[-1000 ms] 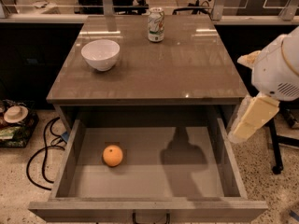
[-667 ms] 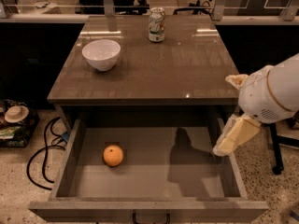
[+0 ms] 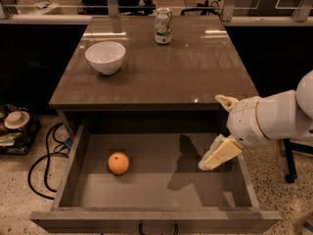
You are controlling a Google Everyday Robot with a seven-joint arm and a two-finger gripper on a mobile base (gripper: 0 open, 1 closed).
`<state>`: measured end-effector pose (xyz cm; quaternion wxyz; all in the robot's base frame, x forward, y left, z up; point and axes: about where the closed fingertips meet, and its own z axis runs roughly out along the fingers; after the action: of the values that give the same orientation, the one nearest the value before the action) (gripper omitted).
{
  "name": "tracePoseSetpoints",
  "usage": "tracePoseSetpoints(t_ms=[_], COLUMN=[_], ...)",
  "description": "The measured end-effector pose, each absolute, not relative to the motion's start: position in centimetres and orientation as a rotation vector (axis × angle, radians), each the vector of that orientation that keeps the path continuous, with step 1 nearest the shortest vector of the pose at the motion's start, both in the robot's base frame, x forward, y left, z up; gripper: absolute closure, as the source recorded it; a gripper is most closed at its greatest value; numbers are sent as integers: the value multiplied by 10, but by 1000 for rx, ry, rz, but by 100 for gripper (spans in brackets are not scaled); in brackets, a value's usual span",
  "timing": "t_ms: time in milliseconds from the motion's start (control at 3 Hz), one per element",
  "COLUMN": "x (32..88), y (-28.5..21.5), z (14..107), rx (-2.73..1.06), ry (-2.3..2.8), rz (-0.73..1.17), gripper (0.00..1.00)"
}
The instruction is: Pick orange from top drawer and place on counter
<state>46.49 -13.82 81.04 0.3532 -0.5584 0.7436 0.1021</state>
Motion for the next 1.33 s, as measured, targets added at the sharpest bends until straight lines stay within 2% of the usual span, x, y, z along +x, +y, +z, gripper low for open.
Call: tracePoseSetpoints(t_ms=[1000,1333], x=[464,469], y=[-124,-106], z=[785,753], rx=[-1416,-1406], ry=[1881,1842], rz=[341,416], gripper=[0,0])
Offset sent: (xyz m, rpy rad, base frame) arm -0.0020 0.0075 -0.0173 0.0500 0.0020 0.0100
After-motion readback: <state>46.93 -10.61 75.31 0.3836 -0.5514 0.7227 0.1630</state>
